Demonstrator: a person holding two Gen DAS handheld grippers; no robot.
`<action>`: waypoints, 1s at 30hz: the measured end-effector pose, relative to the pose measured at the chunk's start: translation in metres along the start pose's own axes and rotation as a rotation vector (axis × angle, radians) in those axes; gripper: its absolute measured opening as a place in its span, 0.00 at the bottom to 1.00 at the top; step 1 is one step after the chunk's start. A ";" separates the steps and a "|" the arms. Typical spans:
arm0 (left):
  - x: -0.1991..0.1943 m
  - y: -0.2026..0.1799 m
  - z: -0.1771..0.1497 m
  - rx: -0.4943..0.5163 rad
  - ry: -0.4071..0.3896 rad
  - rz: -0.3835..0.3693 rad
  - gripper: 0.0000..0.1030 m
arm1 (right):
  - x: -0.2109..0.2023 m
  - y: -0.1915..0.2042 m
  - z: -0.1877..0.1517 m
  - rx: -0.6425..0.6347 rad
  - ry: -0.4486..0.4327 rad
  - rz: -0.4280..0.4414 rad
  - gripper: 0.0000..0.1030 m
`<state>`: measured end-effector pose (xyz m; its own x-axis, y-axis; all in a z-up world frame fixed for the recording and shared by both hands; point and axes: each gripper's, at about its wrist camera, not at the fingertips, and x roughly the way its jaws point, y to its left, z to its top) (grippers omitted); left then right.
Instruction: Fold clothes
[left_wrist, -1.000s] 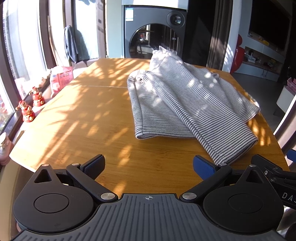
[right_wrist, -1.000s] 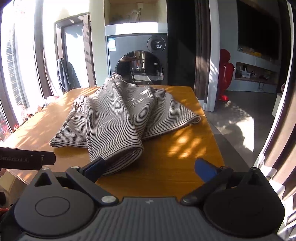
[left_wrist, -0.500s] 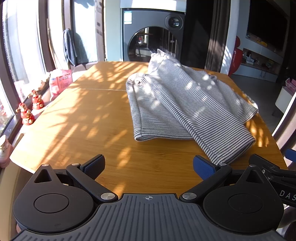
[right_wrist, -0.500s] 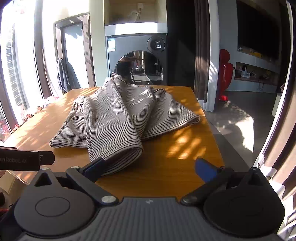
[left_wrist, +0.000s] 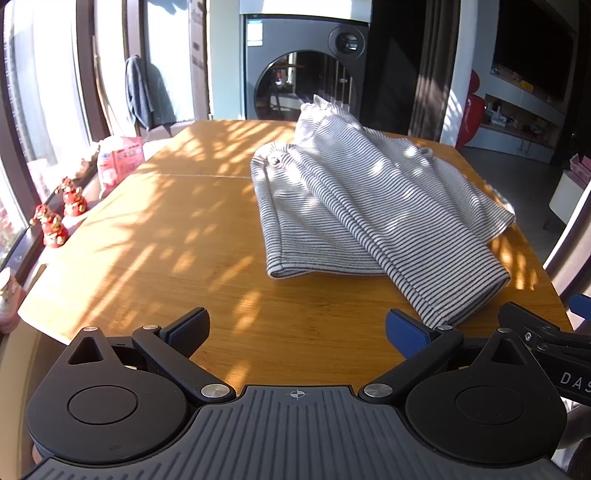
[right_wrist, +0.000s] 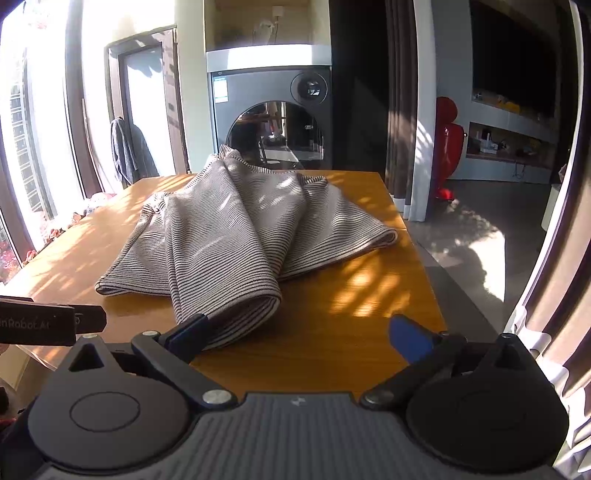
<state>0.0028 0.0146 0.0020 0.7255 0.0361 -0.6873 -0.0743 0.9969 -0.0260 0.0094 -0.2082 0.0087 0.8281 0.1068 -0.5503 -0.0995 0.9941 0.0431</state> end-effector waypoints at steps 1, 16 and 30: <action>0.000 0.000 0.000 0.000 0.001 0.000 1.00 | 0.000 0.000 0.000 0.000 0.000 -0.001 1.00; 0.009 0.005 0.007 -0.005 0.015 -0.057 1.00 | 0.008 -0.004 0.004 -0.033 0.007 0.004 1.00; 0.116 -0.003 0.121 0.099 -0.070 -0.520 1.00 | 0.109 -0.046 0.106 0.004 -0.105 0.179 1.00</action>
<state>0.1701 0.0243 0.0106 0.6936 -0.4629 -0.5520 0.3694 0.8864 -0.2791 0.1628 -0.2406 0.0345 0.8503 0.2829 -0.4438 -0.2481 0.9591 0.1360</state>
